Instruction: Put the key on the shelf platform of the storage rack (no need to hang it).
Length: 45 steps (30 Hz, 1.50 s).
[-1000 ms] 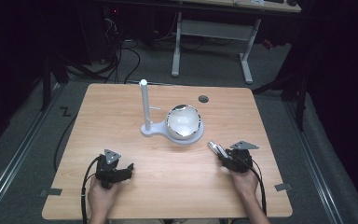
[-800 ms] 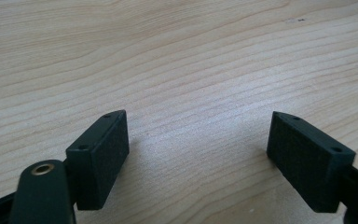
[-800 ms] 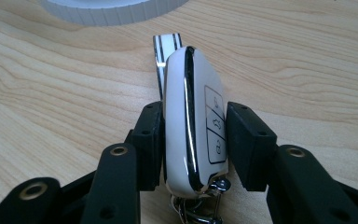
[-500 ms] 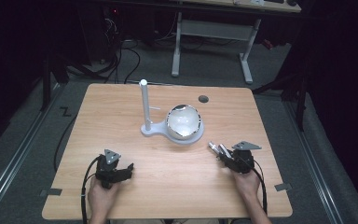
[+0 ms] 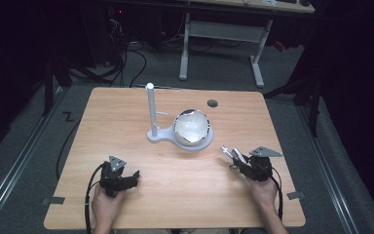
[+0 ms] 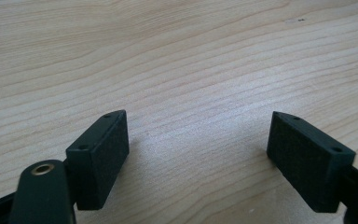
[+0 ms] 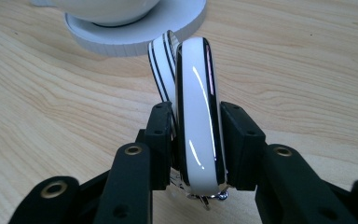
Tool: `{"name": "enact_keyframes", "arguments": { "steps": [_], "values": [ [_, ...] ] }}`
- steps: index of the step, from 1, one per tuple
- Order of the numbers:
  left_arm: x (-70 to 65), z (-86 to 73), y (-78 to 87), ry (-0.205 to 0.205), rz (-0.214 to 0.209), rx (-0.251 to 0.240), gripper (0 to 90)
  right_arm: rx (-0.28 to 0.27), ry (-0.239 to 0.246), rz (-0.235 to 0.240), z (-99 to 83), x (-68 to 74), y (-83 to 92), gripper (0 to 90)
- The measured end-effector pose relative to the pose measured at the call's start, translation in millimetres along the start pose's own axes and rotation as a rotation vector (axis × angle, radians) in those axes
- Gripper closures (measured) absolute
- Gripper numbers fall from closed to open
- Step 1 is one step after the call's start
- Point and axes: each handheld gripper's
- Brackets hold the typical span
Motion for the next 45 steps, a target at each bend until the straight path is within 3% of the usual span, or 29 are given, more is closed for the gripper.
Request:
{"name": "enact_keyframes", "arguments": {
  "steps": [10,21,29,42,45],
  "values": [
    [0.0,0.0,0.0,0.0,0.0,0.0,21.0,-0.013,-0.019,0.037,1.5,-0.1,14.7,66.5],
    [0.0,0.0,0.0,0.0,0.0,0.0,21.0,-0.027,0.002,0.071,13.4,4.9,28.7,66.4],
    [0.1,0.0,0.0,0.0,0.0,0.0,21.0,-0.03,0.003,0.109,22.5,10.1,26.0,66.4],
    [-0.1,-0.2,0.1,-0.002,-0.002,0.0,20.6,-0.022,0.051,0.149,44.0,22.8,24.5,66.3],
    [-0.1,-0.2,0.1,-0.003,-0.002,0.0,20.6,-0.03,0.04,0.187,49.0,24.6,24.2,66.3]
  ]
}}
Point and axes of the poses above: each handheld gripper's, and its own axes: y roughly backward along the jaws, z roughly out of its top, x roughly to its left, and after that the axes turned 1 degree about x, right-handed
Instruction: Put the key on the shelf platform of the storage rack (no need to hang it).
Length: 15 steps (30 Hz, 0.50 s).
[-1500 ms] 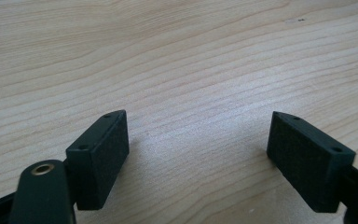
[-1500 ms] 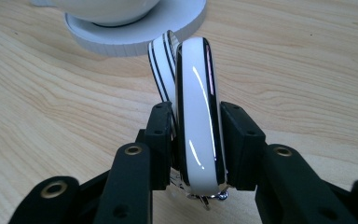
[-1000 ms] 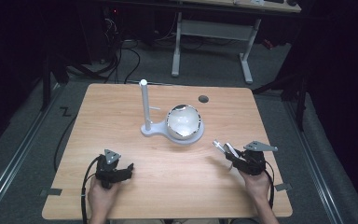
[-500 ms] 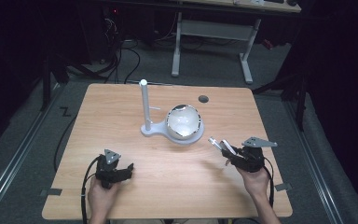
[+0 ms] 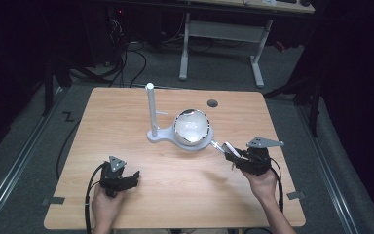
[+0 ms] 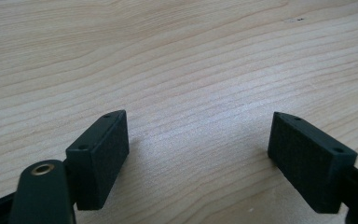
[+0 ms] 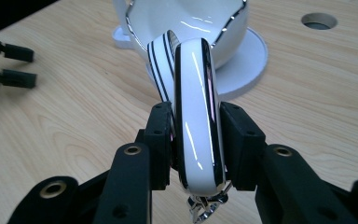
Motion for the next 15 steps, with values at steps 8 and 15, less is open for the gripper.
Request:
{"name": "enact_keyframes", "arguments": {
  "steps": [8,15],
  "values": [
    [0.0,0.0,0.0,0.0,0.0,0.0,20.7,0.005,0.016,0.035,13.7,4.0,-4.9,66.3],
    [0.0,0.0,0.0,0.001,0.0,-0.001,20.7,0.006,0.035,0.039,26.8,6.6,-7.4,66.3]
  ]
}}
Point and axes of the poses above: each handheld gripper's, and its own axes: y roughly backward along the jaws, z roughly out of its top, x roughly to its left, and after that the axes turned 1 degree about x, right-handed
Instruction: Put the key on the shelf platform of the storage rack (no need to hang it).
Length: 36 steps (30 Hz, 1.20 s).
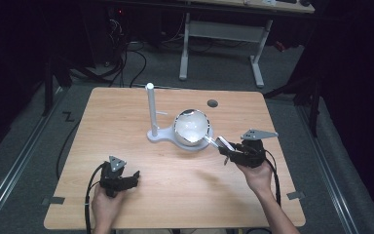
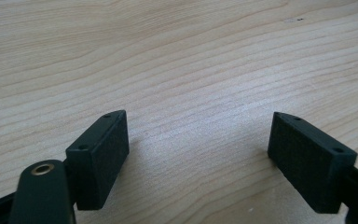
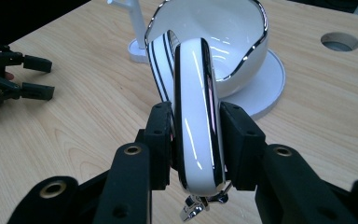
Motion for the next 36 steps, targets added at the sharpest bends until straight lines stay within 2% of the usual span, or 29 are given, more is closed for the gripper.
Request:
{"name": "enact_keyframes", "arguments": {
  "steps": [10,21,36],
  "values": [
    [0.0,0.0,0.0,0.0,0.0,0.0,20.7,-0.006,0.021,0.026,25.6,2.9,-8.2,66.3],
    [0.0,0.0,0.0,0.0,0.0,0.0,20.7,-0.003,0.031,0.055,56.5,2.9,-27.1,66.3],
    [0.3,0.0,0.1,0.001,-0.002,0.0,20.9,0.018,0.026,0.061,79.6,1.5,-50.8,66.3]
  ]
}}
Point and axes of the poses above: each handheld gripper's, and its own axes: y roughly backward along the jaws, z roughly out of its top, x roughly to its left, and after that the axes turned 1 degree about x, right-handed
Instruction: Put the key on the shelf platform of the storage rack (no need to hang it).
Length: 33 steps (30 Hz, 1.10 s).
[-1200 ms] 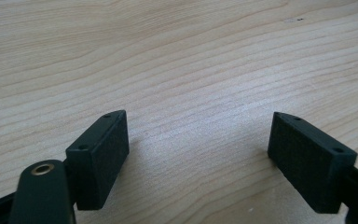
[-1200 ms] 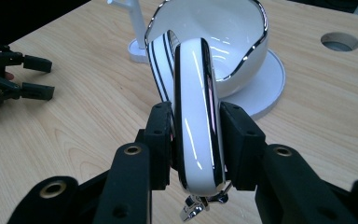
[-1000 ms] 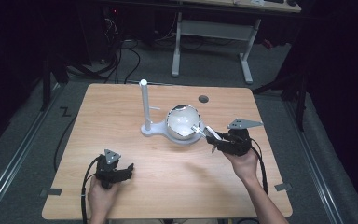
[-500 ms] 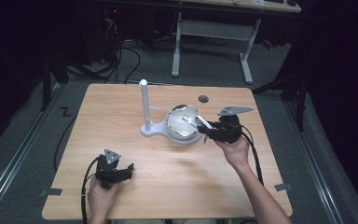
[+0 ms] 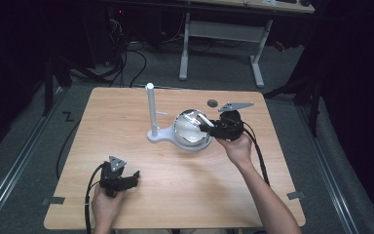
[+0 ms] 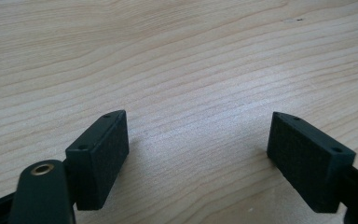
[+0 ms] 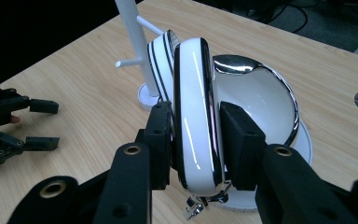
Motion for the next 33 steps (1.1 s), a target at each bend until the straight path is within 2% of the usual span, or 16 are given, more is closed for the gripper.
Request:
{"name": "enact_keyframes", "arguments": {
  "steps": [8,12,13,14,15,24,33],
  "values": [
    [0.1,0.0,0.0,0.001,-0.001,-0.001,21.0,0.014,-0.005,0.0,6.1,-1.8,-10.3,66.3],
    [0.1,0.0,0.0,0.001,-0.001,-0.001,21.0,0.003,-0.018,0.003,6.9,-4.4,-14.0,66.3],
    [-1.1,-0.3,0.2,0.015,-0.008,0.002,21.0,0.007,-0.021,0.0,7.0,-4.2,-16.0,66.2],
    [-0.8,-0.2,0.1,0.01,-0.005,0.001,21.0,0.007,-0.021,0.0,7.0,-4.2,-16.0,66.2],
    [0.0,0.0,0.0,0.001,-0.001,-0.001,21.1,0.009,-0.013,-0.001,7.2,-4.8,-17.5,66.2],
    [0.1,0.0,0.0,0.001,-0.001,-0.001,21.1,0.006,-0.023,-0.014,9.5,-7.6,-27.9,66.1],
    [0.1,0.0,0.0,0.001,-0.001,-0.001,21.1,0.011,-0.008,-0.046,7.0,-8.4,-39.0,66.0]
  ]
}}
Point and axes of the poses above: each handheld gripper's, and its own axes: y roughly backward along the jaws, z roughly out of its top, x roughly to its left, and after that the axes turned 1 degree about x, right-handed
